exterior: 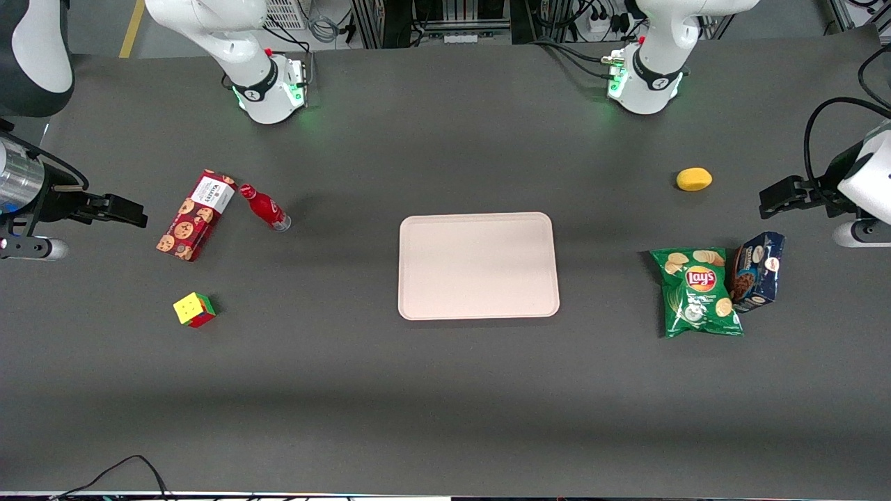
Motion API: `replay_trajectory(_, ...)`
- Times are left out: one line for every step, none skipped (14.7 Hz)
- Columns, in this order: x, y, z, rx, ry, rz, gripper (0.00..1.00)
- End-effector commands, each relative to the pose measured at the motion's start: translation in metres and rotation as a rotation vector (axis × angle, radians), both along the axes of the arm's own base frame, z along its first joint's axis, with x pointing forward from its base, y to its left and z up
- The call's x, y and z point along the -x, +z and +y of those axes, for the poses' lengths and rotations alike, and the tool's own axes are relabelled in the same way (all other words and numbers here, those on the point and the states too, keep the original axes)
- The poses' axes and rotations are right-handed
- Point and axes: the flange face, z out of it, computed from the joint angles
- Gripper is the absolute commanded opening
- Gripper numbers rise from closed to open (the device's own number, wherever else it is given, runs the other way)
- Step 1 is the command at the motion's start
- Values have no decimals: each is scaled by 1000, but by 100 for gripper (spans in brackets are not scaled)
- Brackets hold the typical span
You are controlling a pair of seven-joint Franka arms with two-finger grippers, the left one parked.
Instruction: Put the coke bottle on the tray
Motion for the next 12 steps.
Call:
replay_trajectory(-2, 3, 6, -18, 21, 6, 100)
replay_trajectory(-2, 2, 10, -19, 31, 8, 100)
replay_trajectory(-1, 3, 13, -22, 37, 10, 100)
replay_trajectory(4, 2, 30, -21, 74, 42, 100)
replay_trajectory(8, 3, 45, -20, 100, 61, 100)
replay_trajectory(11, 3, 60, -19, 128, 67, 100)
replay_trajectory(15, 0, 75, -17, 153, 84, 100)
replay_trajectory(18, -3, 90, -15, 178, 97, 100)
replay_trajectory(20, -9, 102, -14, 195, 109, 100)
replay_trajectory(22, -15, 107, -14, 204, 120, 100)
replay_trajectory(24, -20, 108, -16, 205, 128, 100)
replay_trajectory(27, -29, 108, -23, 207, 138, 100)
